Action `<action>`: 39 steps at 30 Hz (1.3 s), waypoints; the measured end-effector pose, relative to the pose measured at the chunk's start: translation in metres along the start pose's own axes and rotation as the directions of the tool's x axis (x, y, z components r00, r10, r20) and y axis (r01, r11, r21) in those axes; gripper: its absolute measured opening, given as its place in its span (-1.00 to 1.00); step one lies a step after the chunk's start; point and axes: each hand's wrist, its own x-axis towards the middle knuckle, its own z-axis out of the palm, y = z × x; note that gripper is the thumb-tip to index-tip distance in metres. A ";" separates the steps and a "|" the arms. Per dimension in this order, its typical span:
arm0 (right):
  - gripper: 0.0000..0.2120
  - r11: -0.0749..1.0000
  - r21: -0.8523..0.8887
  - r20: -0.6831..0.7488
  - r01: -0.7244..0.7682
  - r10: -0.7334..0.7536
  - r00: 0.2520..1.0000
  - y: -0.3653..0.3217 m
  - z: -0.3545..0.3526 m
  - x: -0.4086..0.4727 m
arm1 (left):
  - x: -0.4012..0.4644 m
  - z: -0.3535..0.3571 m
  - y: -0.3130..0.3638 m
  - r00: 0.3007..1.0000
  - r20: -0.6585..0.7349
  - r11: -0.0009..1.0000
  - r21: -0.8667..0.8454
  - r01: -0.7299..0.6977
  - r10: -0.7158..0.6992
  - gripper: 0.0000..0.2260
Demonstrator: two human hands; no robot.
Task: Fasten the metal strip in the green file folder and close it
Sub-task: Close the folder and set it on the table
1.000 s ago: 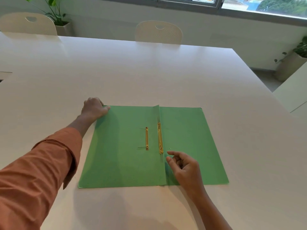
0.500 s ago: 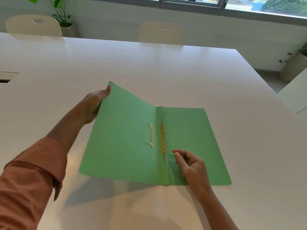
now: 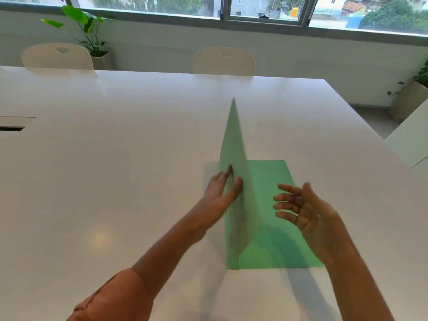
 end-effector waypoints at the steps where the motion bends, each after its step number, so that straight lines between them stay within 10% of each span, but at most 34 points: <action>1: -0.33 1.000 0.009 0.001 0.000 0.000 1.000 -0.011 -0.002 -0.001 | 0.001 0.011 -0.003 1.000 -0.004 0.998 0.058 0.010 -0.009 -0.13; 8: -0.40 0.953 -0.273 -0.089 -0.134 0.114 0.990 -0.047 -0.031 -0.014 | 0.020 0.039 -0.034 0.973 -0.178 0.941 0.277 0.194 -0.149 -0.17; 13: -0.54 0.540 -0.803 -0.375 -0.253 -0.129 0.918 -0.006 -0.055 -0.011 | 0.026 0.038 -0.045 0.942 -0.237 0.937 0.199 0.288 -0.239 -0.15; 19: -0.20 0.309 -0.915 -0.337 -0.260 -0.227 0.914 0.043 -0.068 -0.016 | 0.032 0.040 -0.048 0.899 -0.314 0.952 -0.066 0.300 -0.305 -0.25; 23: -0.23 0.337 -0.907 -0.357 -0.254 -0.293 0.887 0.051 -0.062 -0.019 | 0.032 0.045 -0.053 0.907 -0.301 0.952 -0.170 0.254 -0.296 -0.61; 32: -0.23 0.466 -0.850 -0.406 -0.246 -0.282 0.869 0.055 -0.053 -0.021 | 0.030 0.046 -0.069 0.951 -0.224 0.946 -0.292 0.140 -0.210 -0.63; 39: -0.38 0.802 -0.590 -0.408 -0.093 -0.197 0.891 0.052 -0.022 0.001 | 0.033 -0.008 -0.061 0.972 -0.174 0.903 -0.424 0.069 -0.156 -0.60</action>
